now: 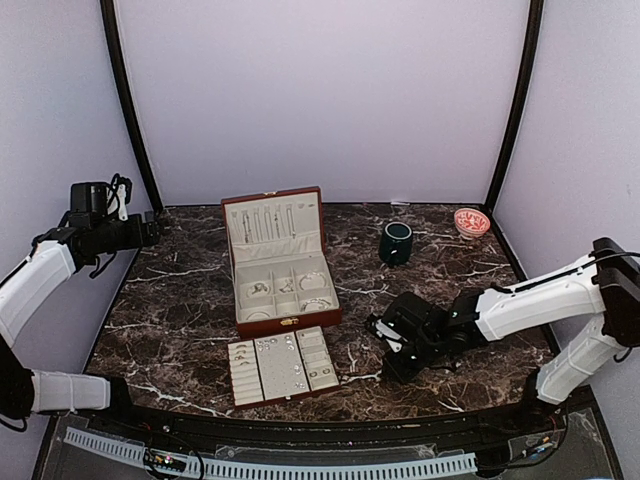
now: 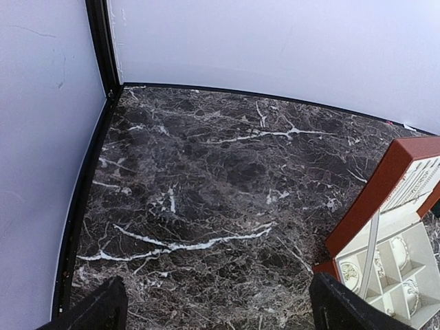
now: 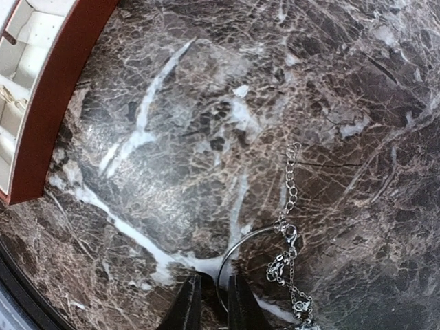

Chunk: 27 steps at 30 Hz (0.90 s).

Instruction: Organize the mixed jewelry

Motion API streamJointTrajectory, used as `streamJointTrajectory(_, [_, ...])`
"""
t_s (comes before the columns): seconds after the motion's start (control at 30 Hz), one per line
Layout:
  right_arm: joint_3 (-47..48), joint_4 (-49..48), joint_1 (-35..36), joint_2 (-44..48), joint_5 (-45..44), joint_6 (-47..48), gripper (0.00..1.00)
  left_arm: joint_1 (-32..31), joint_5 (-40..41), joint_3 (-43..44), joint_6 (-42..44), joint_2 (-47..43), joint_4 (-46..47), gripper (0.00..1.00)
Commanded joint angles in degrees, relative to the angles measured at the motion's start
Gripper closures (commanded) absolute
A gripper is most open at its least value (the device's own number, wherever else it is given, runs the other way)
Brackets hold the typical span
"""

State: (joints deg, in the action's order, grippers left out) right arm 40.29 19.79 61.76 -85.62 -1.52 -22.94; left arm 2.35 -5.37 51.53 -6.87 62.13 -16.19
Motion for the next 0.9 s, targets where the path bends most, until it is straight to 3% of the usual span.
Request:
streamJointTrajectory(0.0, [1.59,2.29,1.54,-2.32,-4.69,0.29,0.84,0.07,-0.62,-0.64,-0.33,-1.89,0.46,0.05])
streamJointTrajectory(0.53, [4.98,9.91,7.49,-10.27,-12.99,-2.29,0.84,0.11,-0.20,-0.64,-0.11,-2.61,0.58,0.05])
streamJointTrajectory(0.67, [5.01,9.88,7.77,-12.13,-12.43,-3.55,0.89,0.06,-0.35,-0.73,-0.19,-2.80,0.69,0.05])
streamJointTrajectory(0.77, [5.37,9.91,7.77,-12.53,-12.32,-4.76,1.00,0.04,-0.45,-0.73,-0.22,-2.97,0.72,0.05])
streamJointTrajectory(0.87, [6.56,10.88,7.73,-12.15,-14.29,-6.72,1.00,0.07,-0.23,-0.82,-0.24,-3.23,0.73,0.05])
